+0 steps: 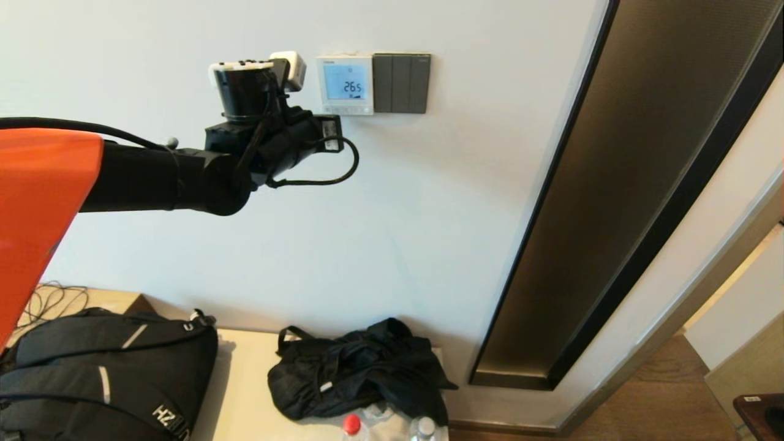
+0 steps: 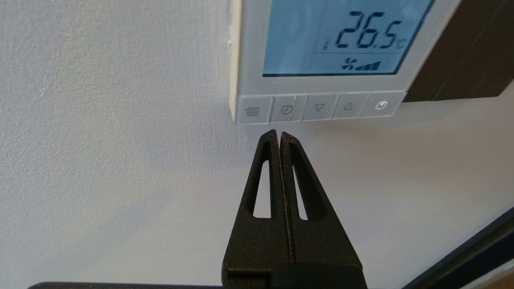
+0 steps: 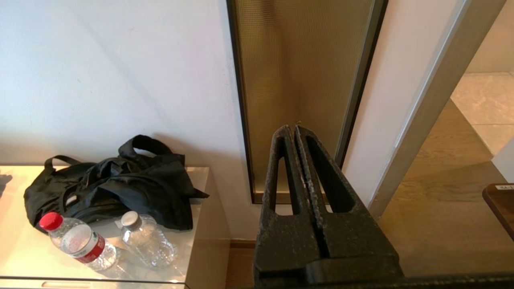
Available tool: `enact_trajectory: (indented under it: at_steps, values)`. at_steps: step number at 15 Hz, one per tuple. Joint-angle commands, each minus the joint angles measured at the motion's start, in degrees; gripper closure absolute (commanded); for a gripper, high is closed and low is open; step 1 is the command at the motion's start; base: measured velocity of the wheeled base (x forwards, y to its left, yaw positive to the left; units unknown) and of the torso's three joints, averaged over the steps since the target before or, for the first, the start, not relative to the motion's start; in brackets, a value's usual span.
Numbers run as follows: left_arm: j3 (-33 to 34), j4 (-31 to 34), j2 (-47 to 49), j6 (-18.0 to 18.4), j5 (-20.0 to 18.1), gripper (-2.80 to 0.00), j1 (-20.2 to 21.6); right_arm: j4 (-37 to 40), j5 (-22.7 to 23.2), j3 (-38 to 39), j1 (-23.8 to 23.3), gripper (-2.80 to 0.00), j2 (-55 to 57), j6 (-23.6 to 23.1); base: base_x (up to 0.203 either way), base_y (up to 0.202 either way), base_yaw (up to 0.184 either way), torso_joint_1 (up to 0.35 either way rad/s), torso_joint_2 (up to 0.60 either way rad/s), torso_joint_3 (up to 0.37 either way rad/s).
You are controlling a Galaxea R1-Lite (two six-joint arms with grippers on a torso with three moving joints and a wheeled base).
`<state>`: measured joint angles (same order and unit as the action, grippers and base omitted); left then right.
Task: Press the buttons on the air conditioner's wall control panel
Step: Press the temperature increase button
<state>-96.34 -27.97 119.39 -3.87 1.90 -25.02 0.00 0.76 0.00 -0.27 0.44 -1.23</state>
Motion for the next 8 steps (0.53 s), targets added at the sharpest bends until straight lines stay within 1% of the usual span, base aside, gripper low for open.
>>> enact_trajectory:
  at_steps: [1, 8]
  values:
    - [0.37, -0.33, -0.83, 0.00, -0.04, 0.00, -0.03, 0.00, 0.03, 0.09, 0.00, 0.00, 0.09, -0.09, 0.000, 0.000, 0.000, 0.000, 0.00, 0.000]
    - [-0.60, 0.29, -0.04, 0.17, 0.04, 0.00, -0.03, 0.00, 0.03, 0.09, 0.00, 0.00, 0.09, 0.00, 0.000, 0.000, 0.000, 0.000, 0.00, 0.000]
